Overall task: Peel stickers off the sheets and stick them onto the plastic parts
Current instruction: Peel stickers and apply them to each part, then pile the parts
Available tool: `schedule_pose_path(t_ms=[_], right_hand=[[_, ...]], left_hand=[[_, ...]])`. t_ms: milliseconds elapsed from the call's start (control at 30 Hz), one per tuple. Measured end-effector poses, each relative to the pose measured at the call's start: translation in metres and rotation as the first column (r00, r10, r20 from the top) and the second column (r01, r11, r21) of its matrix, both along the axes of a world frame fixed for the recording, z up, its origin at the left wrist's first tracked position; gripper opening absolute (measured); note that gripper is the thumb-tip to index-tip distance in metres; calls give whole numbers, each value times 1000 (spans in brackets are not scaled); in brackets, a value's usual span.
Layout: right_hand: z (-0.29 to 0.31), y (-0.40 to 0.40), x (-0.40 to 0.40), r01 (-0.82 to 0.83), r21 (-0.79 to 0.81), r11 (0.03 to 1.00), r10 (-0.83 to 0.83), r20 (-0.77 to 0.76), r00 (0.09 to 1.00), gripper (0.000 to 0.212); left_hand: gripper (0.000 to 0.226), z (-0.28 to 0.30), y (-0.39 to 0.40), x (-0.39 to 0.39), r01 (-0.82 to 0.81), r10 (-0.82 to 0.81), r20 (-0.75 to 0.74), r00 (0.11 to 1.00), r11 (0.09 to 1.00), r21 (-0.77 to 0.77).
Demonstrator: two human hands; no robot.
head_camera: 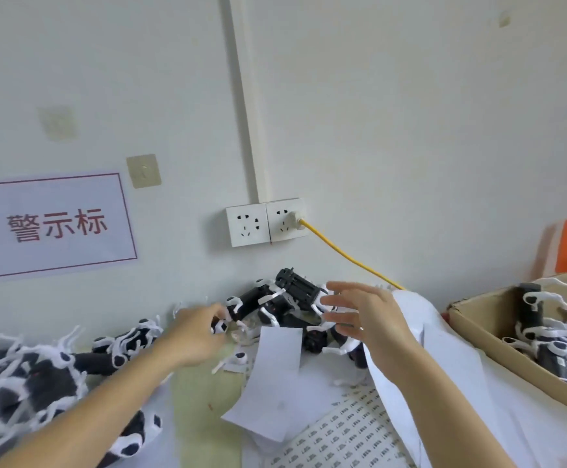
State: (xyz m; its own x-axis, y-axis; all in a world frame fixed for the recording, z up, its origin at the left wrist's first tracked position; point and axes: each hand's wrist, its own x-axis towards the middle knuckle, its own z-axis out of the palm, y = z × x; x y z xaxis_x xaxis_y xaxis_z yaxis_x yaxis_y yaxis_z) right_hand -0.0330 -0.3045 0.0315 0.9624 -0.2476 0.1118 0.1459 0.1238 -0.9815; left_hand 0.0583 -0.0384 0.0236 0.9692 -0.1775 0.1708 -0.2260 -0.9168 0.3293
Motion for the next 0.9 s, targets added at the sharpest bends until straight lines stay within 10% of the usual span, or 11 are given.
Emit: schedule_pose_path(t_ms=[233,367,633,767,900], right_hand=[[-9,22,4,-32,-301,953,28,-17,999,34],[-15,32,8,-69,-386,920,65,-22,998,35],[-28,46,13,-143,-518,843,147,-34,989,31],[-29,46,13,-151,-537,830,160,-31,987,31],[-29,46,12,-150,-546,824,160,-28,987,32]], left_hand=[[75,7,68,39,-89,195,-168,966,866,492],[96,-9,59,45,-108,155,-8,988,726,679],[46,-44,12,54,-107,-124,157,980,339,935],[41,-31,17,57,-156,-133,225,965,397,904],[27,11,36,59,-231,41,316,948,773,591]])
